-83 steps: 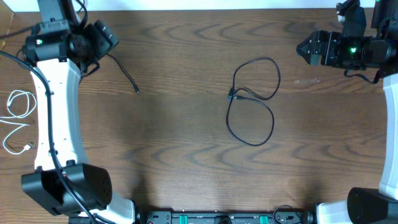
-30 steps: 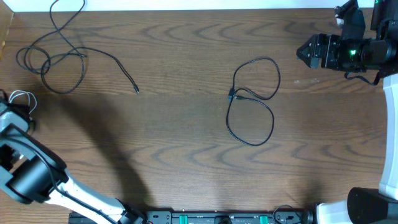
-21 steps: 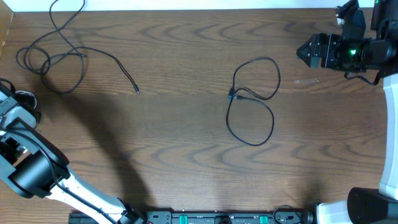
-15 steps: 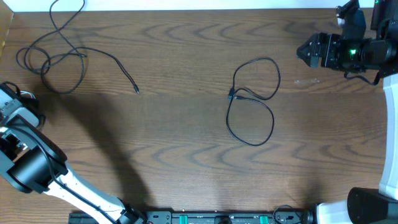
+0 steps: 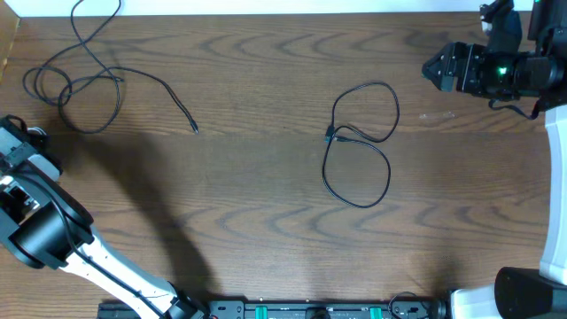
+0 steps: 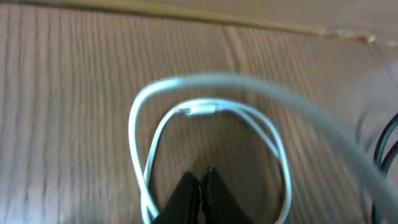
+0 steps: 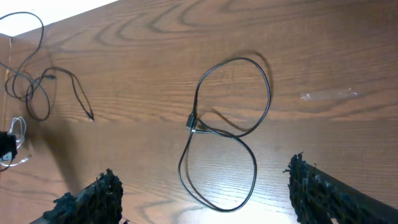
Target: Untangle cables
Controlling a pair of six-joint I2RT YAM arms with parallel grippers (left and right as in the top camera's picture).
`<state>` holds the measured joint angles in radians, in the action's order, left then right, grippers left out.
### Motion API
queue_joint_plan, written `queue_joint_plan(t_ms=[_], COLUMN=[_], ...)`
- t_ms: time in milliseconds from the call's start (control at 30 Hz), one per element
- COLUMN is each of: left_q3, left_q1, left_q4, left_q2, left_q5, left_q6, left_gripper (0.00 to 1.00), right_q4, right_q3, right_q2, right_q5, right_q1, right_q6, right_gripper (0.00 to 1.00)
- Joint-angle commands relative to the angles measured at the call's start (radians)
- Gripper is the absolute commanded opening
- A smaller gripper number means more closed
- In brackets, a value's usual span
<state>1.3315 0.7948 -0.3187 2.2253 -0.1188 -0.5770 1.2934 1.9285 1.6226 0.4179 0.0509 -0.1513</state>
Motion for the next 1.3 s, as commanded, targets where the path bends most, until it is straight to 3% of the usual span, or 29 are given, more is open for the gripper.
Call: queue_joint_plan(t_ms=[0,167,400,767,1067,1133,1200,1267], left_q3=[-0.004,0.017,0.021,0.021,0.021,0.021,0.021,0.021], left_q1=[0.002,0.001,-0.001,-0.001,0.001,0.001,-0.009,-0.041], left_q4=[-0.047,-0.062,0.227,0.389,0.839,0.938,1.011,1.023], left_q2=[0.025,0.007,-0.130,-0.407,-0.587,-0.589,-0.587,-0.588], left_q5=[-0.032,0.026,0.108,0.220,0.170,0.177,0.243,0.341], left_q6=[0.007,0.008,-0.027,-0.026,0.002,-0.048,-0.089,0.004], left_gripper=[0.08,0.08,0.08,0.08,0.07,0.08,0.07,0.08], right_q4=[0.000,-0.007,-0.008,0.016,0.034,0.034,0.034,0.032], right_q3=[-0.007,-0.007,-0.007,-0.007,-0.007,-0.008,-0.007,-0.007], right_q2=[0.001,0.001,0.001,0.001,0.001,0.001,0.001,0.001], right_q5=[0.000,0.000,-0.001,0.000,0.000,0.000,-0.001,-0.001], right_q1=[-0.007,-0.007,-0.007,-0.007,-0.007,-0.007,-0.007,-0.007], right_q6=[-0.018,-0.028,-0.027,0.004,0.037,0.037,0.037,0.037], right_gripper=[0.84,0.84,0.85,0.86,0.86,0.86,0.86,0.86])
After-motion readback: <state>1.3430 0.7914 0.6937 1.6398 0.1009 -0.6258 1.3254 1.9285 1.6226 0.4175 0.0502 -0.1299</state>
